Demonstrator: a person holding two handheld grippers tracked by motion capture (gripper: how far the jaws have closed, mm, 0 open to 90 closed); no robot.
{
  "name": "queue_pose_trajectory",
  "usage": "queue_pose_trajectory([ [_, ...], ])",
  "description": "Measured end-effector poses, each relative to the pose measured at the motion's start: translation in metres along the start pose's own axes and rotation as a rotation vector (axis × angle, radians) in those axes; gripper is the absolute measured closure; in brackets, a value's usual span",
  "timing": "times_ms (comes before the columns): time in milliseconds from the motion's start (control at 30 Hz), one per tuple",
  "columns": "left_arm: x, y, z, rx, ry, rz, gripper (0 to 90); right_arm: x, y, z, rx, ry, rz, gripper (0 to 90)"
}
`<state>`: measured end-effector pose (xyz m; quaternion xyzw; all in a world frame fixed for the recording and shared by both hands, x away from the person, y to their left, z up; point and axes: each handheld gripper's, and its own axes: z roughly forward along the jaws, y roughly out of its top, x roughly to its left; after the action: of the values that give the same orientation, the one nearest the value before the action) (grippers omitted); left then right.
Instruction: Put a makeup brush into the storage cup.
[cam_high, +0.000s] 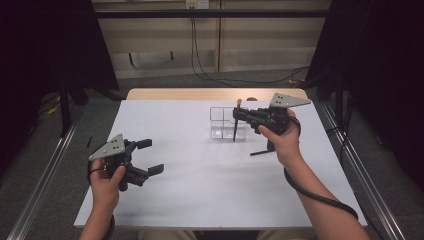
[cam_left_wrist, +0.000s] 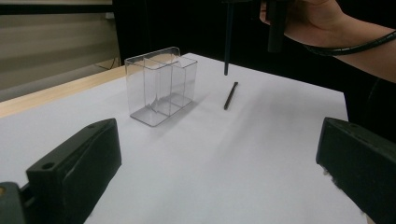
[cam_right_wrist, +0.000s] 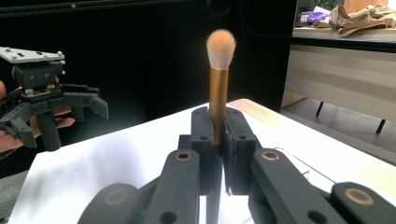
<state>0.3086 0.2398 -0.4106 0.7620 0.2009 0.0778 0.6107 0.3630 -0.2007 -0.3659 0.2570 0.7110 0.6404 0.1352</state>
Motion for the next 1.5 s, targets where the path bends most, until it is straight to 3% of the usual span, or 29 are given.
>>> queue_pose_trajectory([
  [767,0.0,-0.005,-0.007,0.007,0.004,-0.007,0.1,-0.009,0.006,0.004,-0.007,-0.016,-0.019,84.6],
  [1500,0.0,-0.007,-0.012,0.003,0.014,0.004,0.1,-0.027,0.015,0.012,-0.012,-0.084,-0.048,84.6],
])
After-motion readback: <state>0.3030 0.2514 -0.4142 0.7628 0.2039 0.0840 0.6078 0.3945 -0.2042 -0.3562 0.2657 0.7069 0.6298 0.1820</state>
